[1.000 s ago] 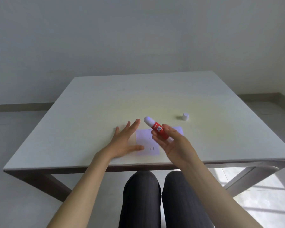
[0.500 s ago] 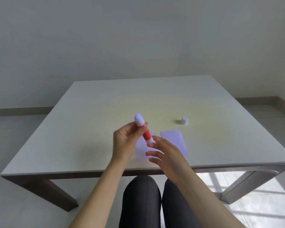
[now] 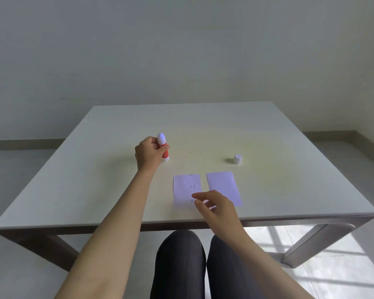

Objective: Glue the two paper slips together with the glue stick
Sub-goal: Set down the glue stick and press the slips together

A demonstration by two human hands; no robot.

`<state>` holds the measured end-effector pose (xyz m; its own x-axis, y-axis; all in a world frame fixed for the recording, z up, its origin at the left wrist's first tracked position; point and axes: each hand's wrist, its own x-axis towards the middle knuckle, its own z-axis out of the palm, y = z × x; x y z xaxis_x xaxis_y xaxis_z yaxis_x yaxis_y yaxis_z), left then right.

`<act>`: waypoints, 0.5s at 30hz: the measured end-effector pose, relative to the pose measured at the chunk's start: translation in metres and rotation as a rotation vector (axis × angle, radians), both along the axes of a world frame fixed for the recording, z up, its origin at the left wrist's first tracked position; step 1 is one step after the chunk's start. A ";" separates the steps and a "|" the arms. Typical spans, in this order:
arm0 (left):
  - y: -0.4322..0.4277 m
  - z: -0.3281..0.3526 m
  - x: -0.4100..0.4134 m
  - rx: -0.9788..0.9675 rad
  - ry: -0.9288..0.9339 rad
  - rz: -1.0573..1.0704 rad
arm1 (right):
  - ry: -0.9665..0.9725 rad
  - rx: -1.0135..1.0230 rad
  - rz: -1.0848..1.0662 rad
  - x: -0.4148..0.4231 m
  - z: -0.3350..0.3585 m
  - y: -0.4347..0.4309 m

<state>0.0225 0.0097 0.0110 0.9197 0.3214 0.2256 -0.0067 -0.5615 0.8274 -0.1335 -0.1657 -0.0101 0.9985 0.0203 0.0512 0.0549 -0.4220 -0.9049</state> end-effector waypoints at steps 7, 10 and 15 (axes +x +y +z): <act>0.002 -0.013 0.004 0.000 -0.012 0.003 | -0.082 -0.183 0.061 0.007 -0.006 0.007; 0.005 -0.022 0.005 0.020 0.021 0.000 | -0.143 -0.520 0.128 0.010 -0.010 0.009; 0.007 -0.028 -0.005 -0.001 0.061 -0.011 | -0.272 -0.942 0.238 0.004 -0.017 0.016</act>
